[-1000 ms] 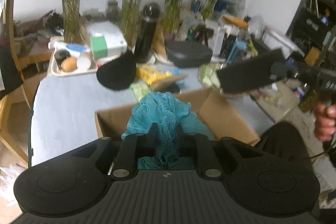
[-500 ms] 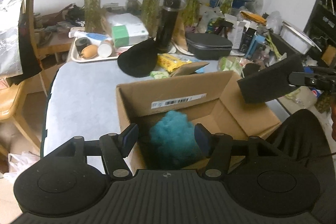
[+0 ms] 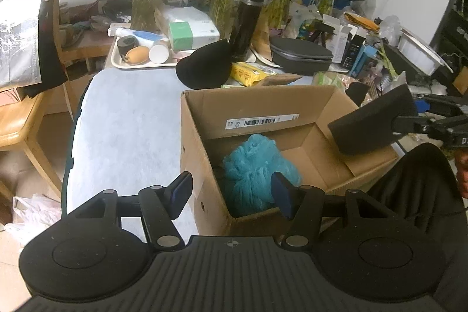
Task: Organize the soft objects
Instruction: 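Lower the black foam pad into the box and open the right tool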
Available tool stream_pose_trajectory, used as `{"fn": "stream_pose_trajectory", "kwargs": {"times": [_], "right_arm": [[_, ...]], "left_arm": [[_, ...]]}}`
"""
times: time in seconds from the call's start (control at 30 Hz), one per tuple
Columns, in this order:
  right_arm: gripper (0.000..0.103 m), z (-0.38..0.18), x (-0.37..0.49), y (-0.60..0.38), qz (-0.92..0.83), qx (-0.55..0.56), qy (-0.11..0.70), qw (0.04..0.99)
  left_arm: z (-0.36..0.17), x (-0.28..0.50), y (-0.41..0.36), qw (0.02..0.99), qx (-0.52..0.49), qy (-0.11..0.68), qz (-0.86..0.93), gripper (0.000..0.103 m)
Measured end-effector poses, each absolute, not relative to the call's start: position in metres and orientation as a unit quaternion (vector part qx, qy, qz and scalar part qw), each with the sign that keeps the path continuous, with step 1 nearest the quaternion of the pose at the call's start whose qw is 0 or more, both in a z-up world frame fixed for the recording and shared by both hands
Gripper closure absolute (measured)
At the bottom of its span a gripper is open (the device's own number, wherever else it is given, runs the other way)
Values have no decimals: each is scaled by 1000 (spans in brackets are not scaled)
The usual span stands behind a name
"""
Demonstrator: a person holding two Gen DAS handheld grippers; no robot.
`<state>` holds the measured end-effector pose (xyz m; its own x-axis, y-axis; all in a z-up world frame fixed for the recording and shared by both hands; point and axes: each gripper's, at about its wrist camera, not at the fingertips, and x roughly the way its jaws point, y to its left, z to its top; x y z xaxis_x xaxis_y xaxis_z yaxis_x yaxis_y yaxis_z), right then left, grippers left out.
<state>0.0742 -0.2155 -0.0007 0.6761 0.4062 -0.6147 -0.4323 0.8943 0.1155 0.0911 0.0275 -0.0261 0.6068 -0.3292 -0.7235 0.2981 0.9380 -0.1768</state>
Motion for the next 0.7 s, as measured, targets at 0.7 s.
{"fn": "stream_pose_trajectory", "kwargs": {"times": [0.7], "right_arm": [[3, -24, 96, -172, 283, -238, 298, 880]], "left_arm": [[-28, 96, 32, 898, -22, 406, -167, 45]]}}
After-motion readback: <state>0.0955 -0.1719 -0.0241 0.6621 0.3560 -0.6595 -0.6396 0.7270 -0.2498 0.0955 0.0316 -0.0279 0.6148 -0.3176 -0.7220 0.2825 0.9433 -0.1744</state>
